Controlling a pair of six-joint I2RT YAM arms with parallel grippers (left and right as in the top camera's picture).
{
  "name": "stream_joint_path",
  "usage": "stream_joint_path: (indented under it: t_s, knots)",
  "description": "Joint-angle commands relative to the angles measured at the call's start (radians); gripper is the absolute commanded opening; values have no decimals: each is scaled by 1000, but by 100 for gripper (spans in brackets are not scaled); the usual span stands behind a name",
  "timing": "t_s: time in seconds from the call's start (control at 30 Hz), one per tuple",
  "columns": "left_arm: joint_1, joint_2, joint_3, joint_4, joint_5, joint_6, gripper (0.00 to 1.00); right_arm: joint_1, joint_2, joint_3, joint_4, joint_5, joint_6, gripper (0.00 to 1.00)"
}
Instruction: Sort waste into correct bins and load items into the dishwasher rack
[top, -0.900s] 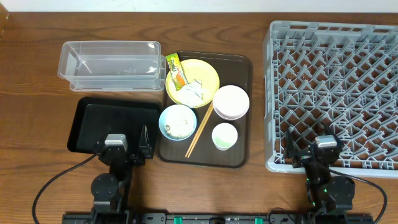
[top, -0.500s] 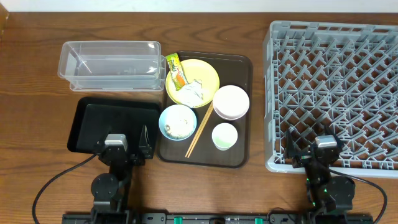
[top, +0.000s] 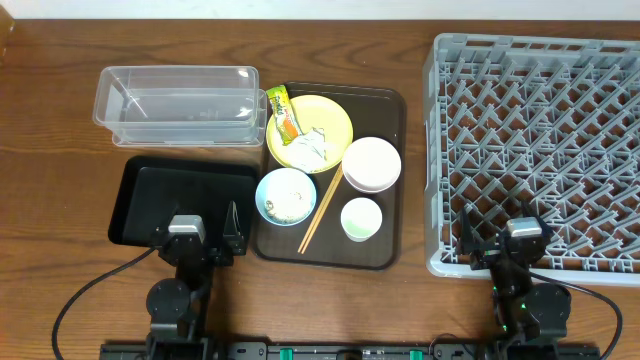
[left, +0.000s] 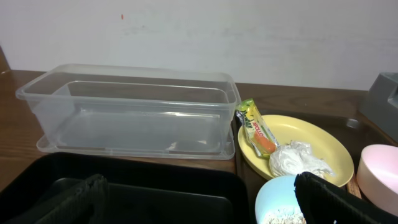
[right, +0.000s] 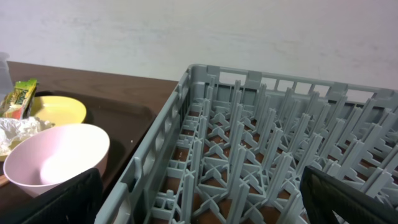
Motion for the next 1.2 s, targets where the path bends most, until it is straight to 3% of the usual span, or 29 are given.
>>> stream_joint_path:
  t_s: [0.0,0.63,0.83,1.17]
  knots:
    - [5,-6,-13,-43,-5,-8,98,-1,-5,-1,-3,-5,-6,99]
    - [5,-6,-13,-40,-4,-9,98,-1,-5,-1,-2,-6,-2,99]
    - [5,7,-12,-41,-4,-63,98,-1,-5,-1,-3,-2,93,99]
    - [5,235,174,-153,-4,-62,98,-1,50,84,-46,54,96,99]
